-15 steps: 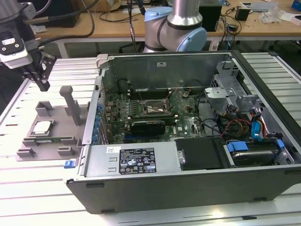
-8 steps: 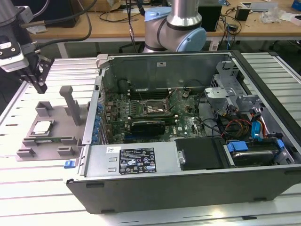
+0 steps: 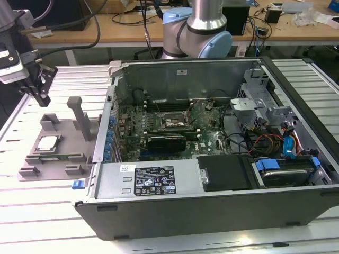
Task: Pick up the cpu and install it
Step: 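Reach for the cpu, then pick up the cpu and move it towards the insertion slot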
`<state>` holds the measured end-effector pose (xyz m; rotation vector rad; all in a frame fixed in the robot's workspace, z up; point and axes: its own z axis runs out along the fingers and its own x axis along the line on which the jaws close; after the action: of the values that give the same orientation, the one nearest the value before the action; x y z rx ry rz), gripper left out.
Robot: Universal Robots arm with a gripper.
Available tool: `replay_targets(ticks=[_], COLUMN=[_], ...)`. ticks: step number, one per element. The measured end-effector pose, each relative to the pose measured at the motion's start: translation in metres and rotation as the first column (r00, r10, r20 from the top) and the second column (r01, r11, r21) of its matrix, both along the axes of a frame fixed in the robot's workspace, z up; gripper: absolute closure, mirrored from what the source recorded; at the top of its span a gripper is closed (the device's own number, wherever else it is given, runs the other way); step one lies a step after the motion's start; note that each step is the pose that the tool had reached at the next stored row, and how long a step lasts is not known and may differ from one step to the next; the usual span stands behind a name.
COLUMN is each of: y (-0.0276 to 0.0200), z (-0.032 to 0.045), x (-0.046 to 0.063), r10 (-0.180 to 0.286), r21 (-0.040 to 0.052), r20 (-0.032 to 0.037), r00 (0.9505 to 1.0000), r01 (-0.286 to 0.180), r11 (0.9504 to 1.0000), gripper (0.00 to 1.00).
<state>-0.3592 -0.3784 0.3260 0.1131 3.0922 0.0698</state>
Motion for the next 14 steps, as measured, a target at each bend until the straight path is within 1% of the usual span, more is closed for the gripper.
replay_targets(ticks=[14], y=[0.0], z=[-0.0001], x=[-0.0006], r10=[0.0], r21=[0.0], r20=[-0.0001], r00=[1.0], r01=[0.0], r11=[1.0], gripper=[0.89])
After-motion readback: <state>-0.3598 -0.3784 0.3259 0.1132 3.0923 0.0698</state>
